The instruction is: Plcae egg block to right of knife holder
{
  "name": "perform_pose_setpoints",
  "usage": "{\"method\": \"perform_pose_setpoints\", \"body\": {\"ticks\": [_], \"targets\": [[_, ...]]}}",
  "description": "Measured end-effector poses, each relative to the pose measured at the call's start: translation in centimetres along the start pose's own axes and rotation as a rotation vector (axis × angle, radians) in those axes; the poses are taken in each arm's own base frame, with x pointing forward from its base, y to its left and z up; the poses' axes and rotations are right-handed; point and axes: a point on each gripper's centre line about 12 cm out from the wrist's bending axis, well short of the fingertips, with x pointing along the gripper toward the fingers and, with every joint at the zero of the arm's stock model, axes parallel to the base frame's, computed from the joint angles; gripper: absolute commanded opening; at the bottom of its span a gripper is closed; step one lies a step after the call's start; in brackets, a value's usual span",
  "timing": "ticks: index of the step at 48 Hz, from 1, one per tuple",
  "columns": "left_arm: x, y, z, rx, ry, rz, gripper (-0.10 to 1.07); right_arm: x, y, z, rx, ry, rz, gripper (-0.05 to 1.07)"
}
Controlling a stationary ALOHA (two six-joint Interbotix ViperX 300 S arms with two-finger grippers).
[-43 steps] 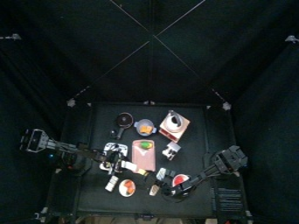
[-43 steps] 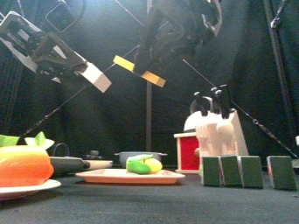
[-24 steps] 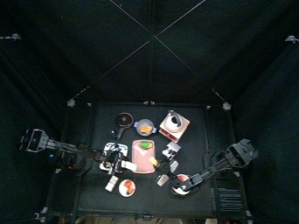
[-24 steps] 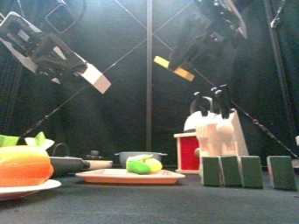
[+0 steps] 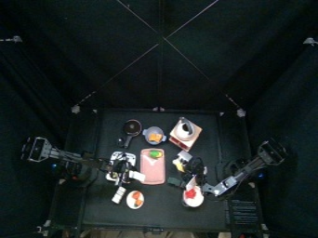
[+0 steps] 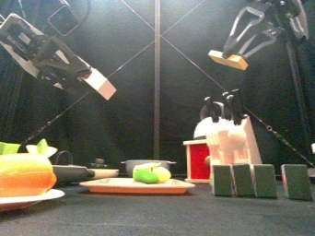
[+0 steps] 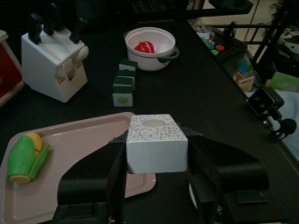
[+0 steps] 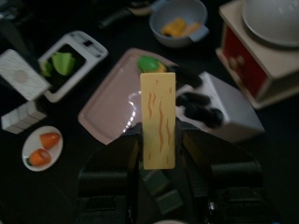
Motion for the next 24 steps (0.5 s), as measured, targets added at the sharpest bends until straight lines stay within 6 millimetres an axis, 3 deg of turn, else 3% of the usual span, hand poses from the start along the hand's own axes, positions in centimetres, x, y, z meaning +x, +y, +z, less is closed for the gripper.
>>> {"method": "perform_pose_setpoints", "body": {"ticks": [15, 24], "targets": [[0.0, 0.0, -0.2, -0.002, 0.007, 0.002, 0.44, 0.2, -4.4, -3.4, 0.076, 0.198, -0.145, 0.15], [0.0, 0.1, -0.2, -0.002, 0.007, 0.003, 0.45, 0.7, -6.0, -5.3, 0.083, 0.275, -0.19, 0.16]]}}
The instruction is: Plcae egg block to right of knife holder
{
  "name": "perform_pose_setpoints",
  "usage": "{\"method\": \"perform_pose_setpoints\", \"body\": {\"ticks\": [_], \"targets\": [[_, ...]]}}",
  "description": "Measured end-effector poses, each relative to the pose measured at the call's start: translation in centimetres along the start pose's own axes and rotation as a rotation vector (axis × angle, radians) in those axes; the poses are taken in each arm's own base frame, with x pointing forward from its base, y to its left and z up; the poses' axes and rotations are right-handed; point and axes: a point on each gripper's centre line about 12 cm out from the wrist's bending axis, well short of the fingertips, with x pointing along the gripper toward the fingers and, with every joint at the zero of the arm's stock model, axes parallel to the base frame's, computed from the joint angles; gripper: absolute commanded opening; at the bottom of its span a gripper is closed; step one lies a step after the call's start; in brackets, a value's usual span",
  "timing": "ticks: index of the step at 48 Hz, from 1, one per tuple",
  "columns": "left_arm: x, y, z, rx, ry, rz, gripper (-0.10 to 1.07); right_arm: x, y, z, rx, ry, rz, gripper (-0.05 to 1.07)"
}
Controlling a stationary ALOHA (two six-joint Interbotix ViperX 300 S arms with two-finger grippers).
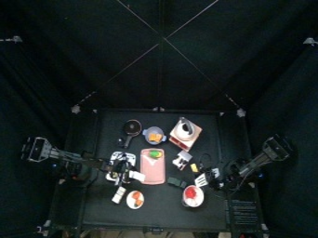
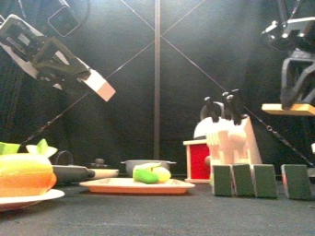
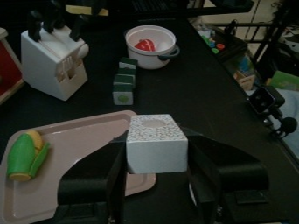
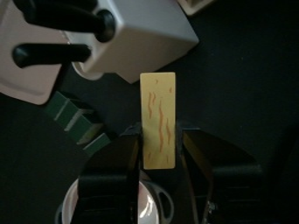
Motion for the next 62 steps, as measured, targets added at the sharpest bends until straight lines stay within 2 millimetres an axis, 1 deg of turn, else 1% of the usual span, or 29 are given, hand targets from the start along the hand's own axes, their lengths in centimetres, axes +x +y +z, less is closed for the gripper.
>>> {"method": "perform_pose_setpoints", "body": {"ticks": [4, 8, 14, 21, 42, 62], "targets": [[0.0, 0.0, 0.0, 0.0, 0.0, -0.001, 0.44, 0.7, -0.2, -0.3, -0.001, 0.015, -0.005, 0.18], [0.0, 0.0, 0.0, -0.002, 0.0, 0.0, 0.45, 2.0, -0.2, -0.6, -0.001, 0.04, -0.013, 0.21], [0.0, 0.0, 0.1, 0.0, -0.002, 0.0, 0.45, 3.8, 0.0, -1.1, -0.005, 0.079, -0.005, 0.28], [0.0, 0.0, 0.0, 0.0, 0.002, 0.0, 0.45, 5.0, -0.1, -1.5, -0.003, 0.103, -0.014, 0.37], [0.0, 0.0, -0.1, -0.002, 0.004, 0.0, 0.45, 6.0, -1.1, -1.2, 0.033, 0.112, -0.062, 0.65], [0.0, 0.0, -0.1, -0.002, 0.003, 0.0, 0.45, 6.6, -1.5, -1.1, 0.049, 0.116, -0.095, 0.77]]}}
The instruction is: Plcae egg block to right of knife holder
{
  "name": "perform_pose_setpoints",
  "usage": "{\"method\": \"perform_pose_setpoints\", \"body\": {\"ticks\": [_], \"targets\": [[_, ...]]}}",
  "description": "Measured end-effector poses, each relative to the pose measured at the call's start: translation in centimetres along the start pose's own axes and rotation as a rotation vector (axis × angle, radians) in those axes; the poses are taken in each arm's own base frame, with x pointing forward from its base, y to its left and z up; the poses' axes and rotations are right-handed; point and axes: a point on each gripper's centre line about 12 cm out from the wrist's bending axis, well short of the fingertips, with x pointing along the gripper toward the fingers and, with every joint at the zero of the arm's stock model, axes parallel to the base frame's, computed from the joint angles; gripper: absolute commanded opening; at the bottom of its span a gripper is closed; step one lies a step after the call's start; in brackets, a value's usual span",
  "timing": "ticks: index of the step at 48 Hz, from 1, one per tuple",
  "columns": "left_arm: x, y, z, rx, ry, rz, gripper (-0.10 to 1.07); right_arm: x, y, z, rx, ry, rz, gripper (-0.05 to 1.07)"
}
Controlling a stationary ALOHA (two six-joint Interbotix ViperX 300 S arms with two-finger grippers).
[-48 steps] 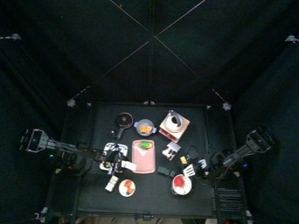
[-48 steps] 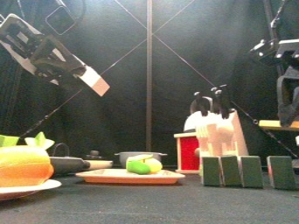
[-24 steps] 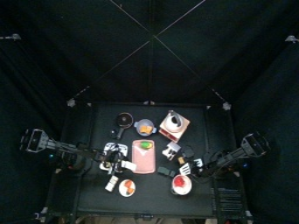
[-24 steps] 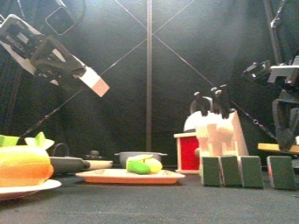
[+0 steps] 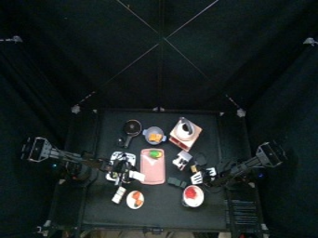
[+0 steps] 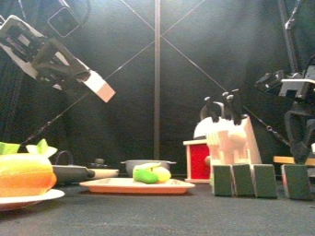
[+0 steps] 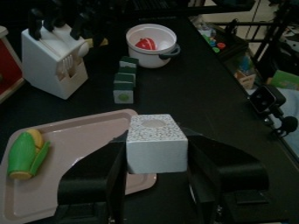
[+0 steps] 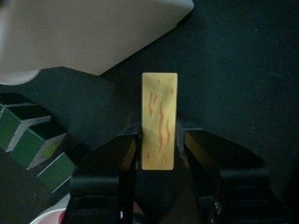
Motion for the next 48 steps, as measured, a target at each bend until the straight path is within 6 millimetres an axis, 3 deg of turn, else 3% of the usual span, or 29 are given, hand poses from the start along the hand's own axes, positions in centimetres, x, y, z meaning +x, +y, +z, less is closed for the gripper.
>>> {"method": "perform_pose_setpoints", "body": {"ticks": [12, 48], "targets": [[0.0, 0.05, -0.02, 0.0, 0.001, 0.002, 0.44, 0.3, -0.12, 0.07, 0.011, 0.002, -0.016, 0.87], [0.02, 0.05, -0.06, -0.001, 0.003, 0.002, 0.45, 0.33, -0.28, -0.17, 0.016, 0.015, -0.024, 0.87]]}}
